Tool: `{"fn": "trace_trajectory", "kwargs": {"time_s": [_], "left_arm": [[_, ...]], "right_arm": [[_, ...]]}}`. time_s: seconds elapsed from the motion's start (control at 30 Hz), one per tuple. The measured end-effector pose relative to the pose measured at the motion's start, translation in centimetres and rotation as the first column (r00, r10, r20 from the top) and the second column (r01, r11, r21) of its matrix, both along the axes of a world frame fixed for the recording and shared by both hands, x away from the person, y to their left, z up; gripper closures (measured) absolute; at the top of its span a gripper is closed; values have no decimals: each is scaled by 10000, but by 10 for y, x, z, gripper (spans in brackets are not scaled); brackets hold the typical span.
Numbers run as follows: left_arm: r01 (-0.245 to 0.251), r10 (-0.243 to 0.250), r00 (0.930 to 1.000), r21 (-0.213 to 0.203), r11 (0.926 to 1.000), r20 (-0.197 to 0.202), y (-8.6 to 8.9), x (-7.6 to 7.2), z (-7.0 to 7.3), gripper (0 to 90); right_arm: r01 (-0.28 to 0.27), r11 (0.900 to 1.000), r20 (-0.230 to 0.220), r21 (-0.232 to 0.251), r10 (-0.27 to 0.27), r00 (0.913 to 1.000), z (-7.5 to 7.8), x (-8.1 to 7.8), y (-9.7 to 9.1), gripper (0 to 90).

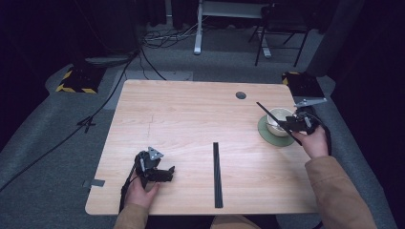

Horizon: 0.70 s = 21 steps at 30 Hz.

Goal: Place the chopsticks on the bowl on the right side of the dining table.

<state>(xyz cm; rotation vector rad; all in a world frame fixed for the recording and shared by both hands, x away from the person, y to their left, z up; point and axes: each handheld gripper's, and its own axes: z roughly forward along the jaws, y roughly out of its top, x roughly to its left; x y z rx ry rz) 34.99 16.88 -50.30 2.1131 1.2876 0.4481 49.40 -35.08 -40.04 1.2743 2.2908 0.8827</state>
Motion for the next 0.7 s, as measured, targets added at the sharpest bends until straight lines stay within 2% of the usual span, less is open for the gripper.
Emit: {"fn": "trace_trajectory", "kwargs": {"time_s": [0.1, 0.27, 0.43, 0.57, 0.7], "left_arm": [[-10, 10, 10000, 19, 10000, -3, 0, 0, 0, 41], [-10, 10, 10000, 19, 10000, -3, 0, 0, 0, 41], [-1, 1, 10000, 23, 10000, 3, 0, 0, 0, 41], [-5, 5, 10000, 1, 10000, -1, 0, 0, 0, 41], [-4, 4, 10000, 3, 10000, -3, 0, 0, 0, 41]], "right_arm": [[270, 9996, 363, -51, -267, 9990, 2, -15, -6, 518], [817, 9961, 544, -321, -799, 9953, -1, -28, -14, 530], [797, 9957, 384, -475, -779, 9962, -7, -29, -14, 531], [933, 9896, 418, -1092, -892, 9951, -10, -27, -13, 543], [1270, 9858, 384, -1098, -1235, 9916, -11, -22, -20, 546]]}}
